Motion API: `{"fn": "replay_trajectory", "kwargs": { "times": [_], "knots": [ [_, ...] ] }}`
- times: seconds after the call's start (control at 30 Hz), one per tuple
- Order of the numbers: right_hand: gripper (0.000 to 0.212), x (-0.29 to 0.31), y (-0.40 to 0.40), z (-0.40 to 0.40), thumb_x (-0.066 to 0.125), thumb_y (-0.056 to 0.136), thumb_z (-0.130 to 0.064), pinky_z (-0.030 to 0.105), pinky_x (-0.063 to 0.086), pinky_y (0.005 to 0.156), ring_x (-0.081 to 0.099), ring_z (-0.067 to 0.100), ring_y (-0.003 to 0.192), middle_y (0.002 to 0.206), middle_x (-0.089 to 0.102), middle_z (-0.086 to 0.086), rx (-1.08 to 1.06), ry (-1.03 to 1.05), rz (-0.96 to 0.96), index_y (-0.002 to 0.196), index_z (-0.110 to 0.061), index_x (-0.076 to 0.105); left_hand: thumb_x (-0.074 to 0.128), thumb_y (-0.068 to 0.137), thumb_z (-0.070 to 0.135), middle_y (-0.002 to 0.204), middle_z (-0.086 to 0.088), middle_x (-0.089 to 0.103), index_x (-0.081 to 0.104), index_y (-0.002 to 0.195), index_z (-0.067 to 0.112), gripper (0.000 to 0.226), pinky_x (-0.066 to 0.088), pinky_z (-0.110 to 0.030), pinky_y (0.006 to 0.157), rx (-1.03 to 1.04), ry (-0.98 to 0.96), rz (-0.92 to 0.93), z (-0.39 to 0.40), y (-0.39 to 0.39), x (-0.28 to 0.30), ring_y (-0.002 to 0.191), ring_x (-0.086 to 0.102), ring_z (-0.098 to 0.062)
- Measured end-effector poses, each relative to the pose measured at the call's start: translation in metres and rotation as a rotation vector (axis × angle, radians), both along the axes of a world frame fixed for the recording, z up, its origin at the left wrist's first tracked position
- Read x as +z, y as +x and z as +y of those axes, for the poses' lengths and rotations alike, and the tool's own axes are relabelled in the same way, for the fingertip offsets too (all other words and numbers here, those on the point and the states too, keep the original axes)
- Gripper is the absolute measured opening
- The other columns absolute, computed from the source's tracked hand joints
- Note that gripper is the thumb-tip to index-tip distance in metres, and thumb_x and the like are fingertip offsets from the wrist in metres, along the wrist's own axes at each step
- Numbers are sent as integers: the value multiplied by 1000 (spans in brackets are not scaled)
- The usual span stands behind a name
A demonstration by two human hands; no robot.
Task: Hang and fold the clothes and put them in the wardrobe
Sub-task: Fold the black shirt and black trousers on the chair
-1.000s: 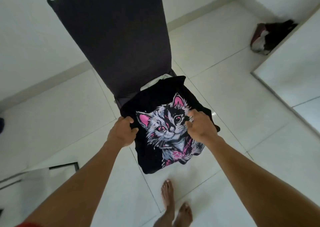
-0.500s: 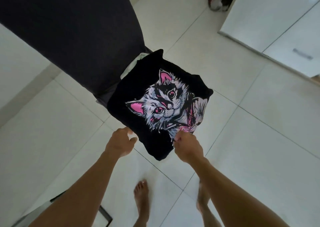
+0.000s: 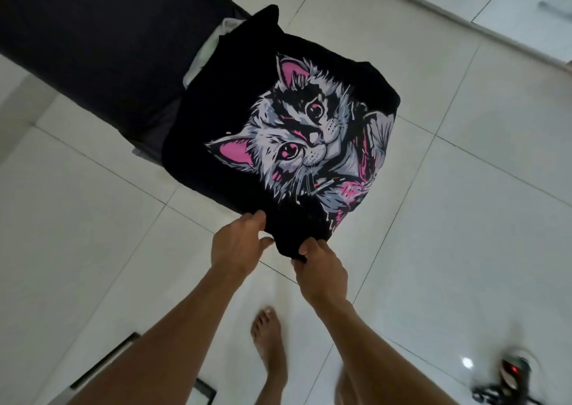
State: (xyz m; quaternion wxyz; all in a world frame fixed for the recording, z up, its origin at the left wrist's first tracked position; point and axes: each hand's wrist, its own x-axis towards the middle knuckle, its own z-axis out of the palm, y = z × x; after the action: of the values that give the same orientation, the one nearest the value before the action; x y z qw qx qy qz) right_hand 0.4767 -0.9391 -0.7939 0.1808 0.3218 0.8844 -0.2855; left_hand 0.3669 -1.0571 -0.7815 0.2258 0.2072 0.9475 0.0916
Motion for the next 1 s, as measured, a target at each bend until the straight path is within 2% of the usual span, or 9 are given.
{"fn": "replay_trajectory", "kwargs": {
  "times": [0.1, 0.2, 0.37, 0.47, 0.53, 0.6, 0.7, 0.8, 1.0],
  "knots": [
    [20, -5, 5, 1, 49, 101, -29, 32, 46, 65, 61, 25, 92, 104, 65, 1, 37, 38, 51, 109, -16, 62, 58, 96, 36, 93, 3, 68, 64, 99, 23, 15, 37, -26, 60, -35, 34, 112, -5, 1, -1, 79, 66, -24],
    [17, 1, 11, 2, 49, 100, -26, 35, 52, 69, 62, 24, 87, 102, 65, 1, 14, 13, 104, 105, -16, 62, 62, 93, 28, 91, 4, 63, 66, 93, 20, 9, 36, -25, 57, -87, 93, 151, -11, 3, 2, 79, 64, -21],
    [7, 17, 14, 11, 54, 93, -24, 38, 56, 74, 65, 18, 90, 98, 69, -5, -118, -140, 230, 100, -22, 56, 59, 81, 26, 85, 5, 54, 53, 80, 18, 10, 36, -25, 54, -41, 272, 200, -8, 7, 17, 80, 49, -16],
    [5, 31, 4, 26, 57, 93, -16, 17, 48, 68, 62, 16, 78, 82, 66, -2, -216, -274, 321, 90, -18, 53, 56, 78, 27, 78, 4, 52, 46, 83, 18, 15, 43, -33, 61, 39, 361, 120, 3, 3, 29, 75, 49, -20],
    [4, 40, -7, 41, 58, 93, -14, 9, 40, 61, 55, 9, 72, 79, 62, -2, -282, -353, 316, 90, -14, 56, 67, 76, 36, 82, 6, 54, 42, 91, 22, 33, 44, -38, 70, 12, 304, 0, 14, -3, 36, 78, 51, -20],
    [3, 43, -16, 55, 60, 94, -15, 13, 38, 62, 51, 8, 70, 78, 58, -4, -302, -446, 282, 92, -15, 57, 74, 72, 51, 93, 7, 54, 41, 100, 25, 51, 45, -39, 78, -89, 144, -14, 25, -4, 37, 86, 51, -18],
    [8, 47, -23, 72, 57, 96, -10, 24, 40, 67, 49, 10, 68, 70, 53, -7, -304, -557, 264, 97, -17, 59, 68, 85, 39, 103, 1, 56, 50, 107, 21, 33, 47, -38, 79, -94, 8, 116, 37, -1, 34, 96, 53, -21],
    [13, 54, -24, 81, 49, 100, -9, 22, 37, 59, 46, 10, 64, 70, 53, -3, -258, -608, 217, 103, -15, 59, 64, 86, 24, 106, -3, 52, 55, 107, 18, 24, 48, -35, 72, -49, -55, 199, 40, 2, 35, 96, 50, -21],
    [20, 59, -25, 82, 56, 99, -37, 19, 33, 54, 43, 2, 50, 60, 49, -10, -76, -491, 257, 93, -19, 59, 56, 87, 9, 100, -7, 56, 48, 109, 13, 24, 49, -42, 74, 47, 80, 139, 41, -5, 45, 90, 53, -26]
  ]
}}
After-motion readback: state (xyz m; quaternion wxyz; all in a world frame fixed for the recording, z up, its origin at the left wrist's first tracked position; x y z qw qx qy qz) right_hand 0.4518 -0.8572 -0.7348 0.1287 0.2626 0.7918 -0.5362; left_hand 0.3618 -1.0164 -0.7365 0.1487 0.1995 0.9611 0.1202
